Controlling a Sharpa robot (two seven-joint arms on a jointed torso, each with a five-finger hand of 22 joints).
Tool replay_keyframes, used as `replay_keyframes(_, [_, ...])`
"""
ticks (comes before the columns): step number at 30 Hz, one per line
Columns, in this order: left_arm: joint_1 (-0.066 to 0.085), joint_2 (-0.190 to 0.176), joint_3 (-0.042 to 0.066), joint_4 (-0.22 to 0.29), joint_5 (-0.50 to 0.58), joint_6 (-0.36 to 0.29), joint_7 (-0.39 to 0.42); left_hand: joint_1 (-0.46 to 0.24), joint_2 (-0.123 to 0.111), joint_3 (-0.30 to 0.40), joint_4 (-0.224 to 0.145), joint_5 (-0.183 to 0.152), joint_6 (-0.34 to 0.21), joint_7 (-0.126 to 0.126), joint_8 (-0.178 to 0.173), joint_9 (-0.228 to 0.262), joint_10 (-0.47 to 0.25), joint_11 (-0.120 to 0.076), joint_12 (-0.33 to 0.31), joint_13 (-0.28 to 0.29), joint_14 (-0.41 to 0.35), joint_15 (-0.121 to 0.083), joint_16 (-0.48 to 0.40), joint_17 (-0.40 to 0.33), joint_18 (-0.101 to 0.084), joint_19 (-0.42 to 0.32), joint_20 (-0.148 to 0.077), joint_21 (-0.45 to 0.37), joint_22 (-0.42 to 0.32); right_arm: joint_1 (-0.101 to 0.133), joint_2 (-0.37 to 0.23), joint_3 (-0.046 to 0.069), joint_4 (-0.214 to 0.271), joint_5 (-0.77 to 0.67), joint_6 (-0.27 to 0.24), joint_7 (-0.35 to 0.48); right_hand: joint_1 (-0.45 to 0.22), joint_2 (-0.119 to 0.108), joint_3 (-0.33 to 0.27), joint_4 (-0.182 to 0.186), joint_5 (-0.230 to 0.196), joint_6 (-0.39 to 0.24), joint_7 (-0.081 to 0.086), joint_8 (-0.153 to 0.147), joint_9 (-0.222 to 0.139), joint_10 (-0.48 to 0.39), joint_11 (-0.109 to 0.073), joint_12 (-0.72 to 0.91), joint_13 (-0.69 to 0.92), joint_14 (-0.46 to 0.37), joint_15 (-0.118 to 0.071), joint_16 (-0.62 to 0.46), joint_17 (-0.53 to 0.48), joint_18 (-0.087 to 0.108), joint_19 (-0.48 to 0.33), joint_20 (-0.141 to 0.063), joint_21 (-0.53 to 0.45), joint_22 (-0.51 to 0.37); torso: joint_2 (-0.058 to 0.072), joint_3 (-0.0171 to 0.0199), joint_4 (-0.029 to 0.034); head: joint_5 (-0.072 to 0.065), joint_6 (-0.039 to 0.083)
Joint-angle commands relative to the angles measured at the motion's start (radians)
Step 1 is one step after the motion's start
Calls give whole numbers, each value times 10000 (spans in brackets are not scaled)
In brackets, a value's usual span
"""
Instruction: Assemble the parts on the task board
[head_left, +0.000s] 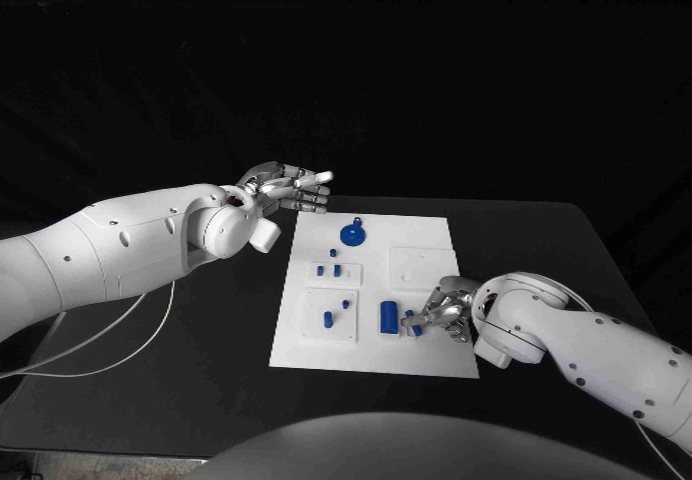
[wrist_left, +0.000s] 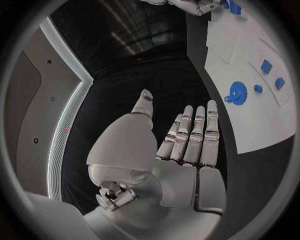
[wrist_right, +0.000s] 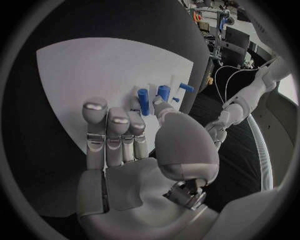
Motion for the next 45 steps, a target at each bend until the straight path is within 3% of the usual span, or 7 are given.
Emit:
replay_keyframes(1, [4,10,7,17,9,106,29,-20,-55,-7,50,-42,-63,-10,-10,-10,-62,-14,-1,7,-10,8,-26,1,50,-19,-7,15,-5,-19,-16,-14,91,71,234,202,-88,0,-68,119,38,51,37,-47,27,1,75,-34,-9,46,-4,-30,-5,-150,522,6,-56,706,0,-6,-1,1,0])
replay_keyframes(18, [-21,28,6,-2,9,132,-10,-20,-55,-7,50,-42,-63,-10,-10,-10,-62,-14,-1,7,-10,8,-26,1,50,-19,-7,15,-5,-21,-304,-9,445,96,354,239,-137,158,8,191,343,55,22,-47,50,27,65,-12,-4,52,-10,-19,-10,-154,526,5,-27,707,-2,-6,4,-5,0])
replay_keyframes(22, [-26,28,6,-10,9,135,-18,-20,-55,-7,50,-42,-63,-10,-10,-10,-62,-14,-1,7,-10,8,-26,1,50,-19,-7,15,-5,-21,-325,-9,489,134,448,289,-31,215,18,-194,372,68,14,-49,40,32,56,-16,-6,54,-16,-11,-15,-163,527,-1,-12,705,2,-3,5,3,0])
replay_keyframes(25, [-28,28,6,-11,9,141,-22,-20,-55,-7,50,-42,-63,-10,-10,-10,-62,-14,-1,7,-10,8,-26,1,50,-19,-7,15,-5,-21,-339,-9,490,98,550,303,237,250,278,-736,343,81,1,-50,9,39,42,-2,8,51,-23,-9,-16,-175,523,-7,-7,708,-3,-9,6,-3,0])
replay_keyframes(31, [-34,31,6,-17,9,155,-47,-20,-55,-7,50,-42,-63,-10,-10,-10,-62,-14,-1,7,-10,8,-26,1,50,-19,-7,15,-5,-21,-366,-9,468,-89,820,295,258,81,629,-1308,165,123,-18,-50,-87,28,39,-18,7,48,-19,-11,-16,-188,519,-9,-7,717,0,-10,3,1,0])
replay_keyframes(37, [-51,31,6,-25,9,162,-71,-17,-26,-9,45,-43,-54,-7,-8,-9,-71,-10,-3,6,-10,10,-25,1,51,-19,-5,17,-4,-24,-377,-9,447,-145,962,301,249,-58,432,-1129,10,133,0,-50,-96,24,51,-23,7,46,-11,-11,-8,-185,518,-1,-20,721,-2,-7,8,-8,0])
replay_keyframes(45, [-71,30,6,-29,5,174,-82,-17,-26,-9,45,-43,-54,-7,-8,-9,-71,-10,-3,6,-10,10,-25,1,51,-19,-5,17,-4,-27,-341,-9,376,-161,883,263,190,8,538,-981,-20,146,-11,-50,-104,39,46,-9,18,49,-16,-3,6,-187,524,-7,-10,727,2,-9,5,-7,0])
